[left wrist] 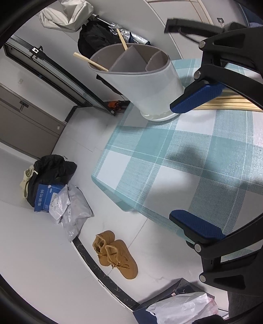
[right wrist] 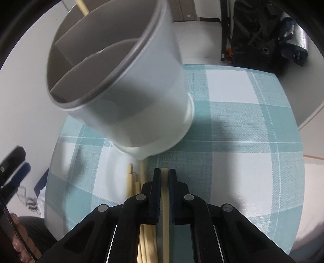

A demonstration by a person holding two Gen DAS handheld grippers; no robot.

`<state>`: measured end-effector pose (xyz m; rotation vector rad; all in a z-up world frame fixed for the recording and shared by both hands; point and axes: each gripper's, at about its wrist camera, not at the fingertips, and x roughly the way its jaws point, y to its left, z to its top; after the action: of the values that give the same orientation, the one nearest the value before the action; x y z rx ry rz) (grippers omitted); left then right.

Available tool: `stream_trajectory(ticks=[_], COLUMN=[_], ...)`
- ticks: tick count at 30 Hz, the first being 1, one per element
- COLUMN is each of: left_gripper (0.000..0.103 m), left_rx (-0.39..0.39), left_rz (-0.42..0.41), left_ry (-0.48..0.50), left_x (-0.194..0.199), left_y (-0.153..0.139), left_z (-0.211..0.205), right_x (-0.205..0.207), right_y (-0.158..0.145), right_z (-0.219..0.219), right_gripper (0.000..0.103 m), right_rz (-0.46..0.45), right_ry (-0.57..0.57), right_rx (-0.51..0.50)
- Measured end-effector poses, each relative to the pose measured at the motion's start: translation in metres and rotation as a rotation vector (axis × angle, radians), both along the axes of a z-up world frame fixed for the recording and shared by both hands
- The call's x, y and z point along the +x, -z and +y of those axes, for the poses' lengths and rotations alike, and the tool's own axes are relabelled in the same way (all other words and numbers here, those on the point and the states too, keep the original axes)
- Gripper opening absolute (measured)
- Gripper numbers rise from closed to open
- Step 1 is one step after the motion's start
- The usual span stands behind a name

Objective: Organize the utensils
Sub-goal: 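Lower the right tool onto the pile and close on another chopstick, then close the left tool on a chopstick while the right tool lifts its chopstick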

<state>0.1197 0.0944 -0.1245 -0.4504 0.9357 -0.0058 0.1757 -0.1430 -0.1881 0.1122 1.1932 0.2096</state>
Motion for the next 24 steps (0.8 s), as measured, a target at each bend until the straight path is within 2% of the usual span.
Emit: stream_trajectory(ticks=[5,12,15,19,24], left_gripper=[0.093,0.093,0.093,0.093,0.093], left_rx=[0.001,-0.029,0.019,0.089,0.180], left_rz=[0.029,0.136,0.143,0.152,0.160], left_ry=[0.047,0.255,0.291,0.329,0.370], left_x=[-0.002,-0.005,-0.013,-0.021,-0.032], left_y=[0.007,0.032,0.033,0.037,0.041], left_z=[-0.012,-0.058,-0.071,-0.084,-0.100], right_x=[-0.005,-0.025,-0.037,-0.051,-0.063], right_y=[-0.014,-0.044,-0.052,-0.063,-0.068], right_z=[-0.027,-0.060,-0.072,-0.095,-0.105], right_gripper=[0.006,0.006,0.006,0.006,0.006], right_rz=[-0.041,-0.159,-0.182,-0.232,-0.318], right_ry=[0.064,0.101,0.120,0.152,0.134], right_rx=[0.077,0.234,0.296,0.462,0.526])
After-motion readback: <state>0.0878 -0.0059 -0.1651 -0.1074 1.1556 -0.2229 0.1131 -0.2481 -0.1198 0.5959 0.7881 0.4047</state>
